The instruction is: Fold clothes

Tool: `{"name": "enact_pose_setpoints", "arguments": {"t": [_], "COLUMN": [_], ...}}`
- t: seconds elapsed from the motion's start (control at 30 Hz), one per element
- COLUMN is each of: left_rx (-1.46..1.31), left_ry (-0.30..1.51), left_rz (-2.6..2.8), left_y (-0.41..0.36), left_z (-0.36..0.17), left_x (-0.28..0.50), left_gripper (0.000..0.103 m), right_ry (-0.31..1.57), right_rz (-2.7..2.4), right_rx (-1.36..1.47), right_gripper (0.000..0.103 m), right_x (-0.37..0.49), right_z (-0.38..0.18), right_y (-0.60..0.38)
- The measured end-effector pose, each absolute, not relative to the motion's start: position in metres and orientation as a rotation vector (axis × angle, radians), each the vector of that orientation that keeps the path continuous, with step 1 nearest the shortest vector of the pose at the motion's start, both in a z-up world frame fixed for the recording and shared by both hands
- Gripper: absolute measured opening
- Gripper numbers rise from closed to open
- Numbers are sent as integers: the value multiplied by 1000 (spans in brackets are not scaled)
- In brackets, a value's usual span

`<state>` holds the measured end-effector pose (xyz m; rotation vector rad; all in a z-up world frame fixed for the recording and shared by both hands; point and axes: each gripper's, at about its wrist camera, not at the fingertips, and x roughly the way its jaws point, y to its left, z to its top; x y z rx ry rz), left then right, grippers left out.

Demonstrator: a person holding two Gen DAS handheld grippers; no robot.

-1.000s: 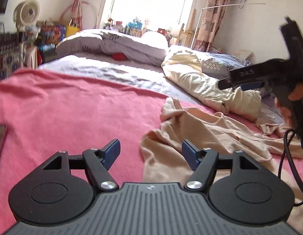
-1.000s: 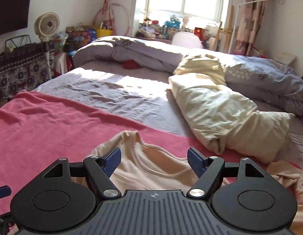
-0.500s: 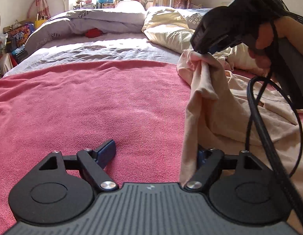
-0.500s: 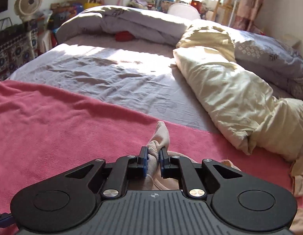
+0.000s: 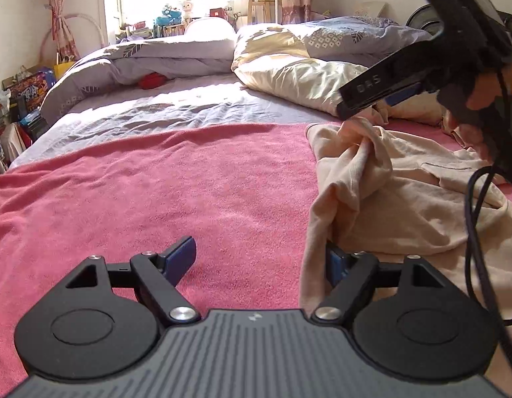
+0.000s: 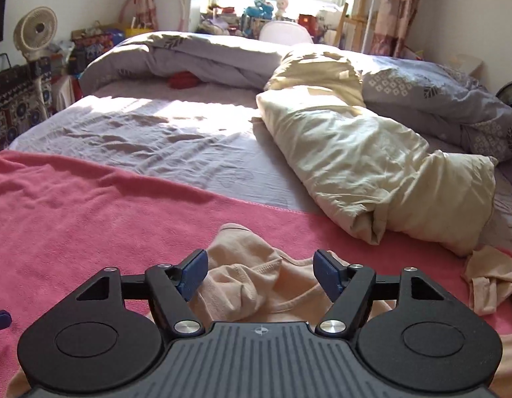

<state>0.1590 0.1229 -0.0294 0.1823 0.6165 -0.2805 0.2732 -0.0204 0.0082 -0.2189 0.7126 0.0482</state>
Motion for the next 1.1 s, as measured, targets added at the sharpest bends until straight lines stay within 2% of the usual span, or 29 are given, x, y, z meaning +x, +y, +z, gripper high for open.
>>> {"name": "enact_pose_setpoints", "arguments": {"t": [0.03, 0.1, 0.13, 0.23, 0.27, 0.3, 0.37, 0.43, 0.73, 1.0, 1.1], "left_rx": [211, 268, 297, 342, 338, 319, 288, 272, -88, -171, -200], "left_ry": [606, 584, 575, 557, 555, 556, 554, 540, 598, 651, 649], "left_rz": [-286, -297, -300, -277, -271, -270, -263, -224, -106, -64, -76], "left_y": [117, 106, 101, 92, 92, 93, 96, 101, 166, 178, 183], "left_z": [-27, -23, -22, -26, -27, -29, -31, -30, -22, -44, -45], "left_x": [162, 168, 172, 179, 179, 179, 175, 168, 160, 159, 159], "left_gripper": [79, 79, 80, 77, 65, 58, 33, 26, 30, 37, 39], "right_ry": [735, 789, 823, 862, 863, 863, 845, 821, 669, 862, 814], "right_rz": [47, -17, -54, -74, -72, -73, -19, 46, 424, 398, 424], "right_rx": [-293, -391, -353, -88, -53, -22, 80, 190, 372, 193, 211], "right_gripper": [75, 37, 5, 6, 5, 5, 4, 4, 4, 6, 9], "right_x": [281, 292, 295, 295, 294, 292, 291, 291, 335, 379, 360], "right_z": [2, -12, -14, -5, -2, 0, 9, 18, 45, -21, -16], "right_y": [-8, 4, -2, -43, -51, -59, -67, -73, -4, 63, 44]}}
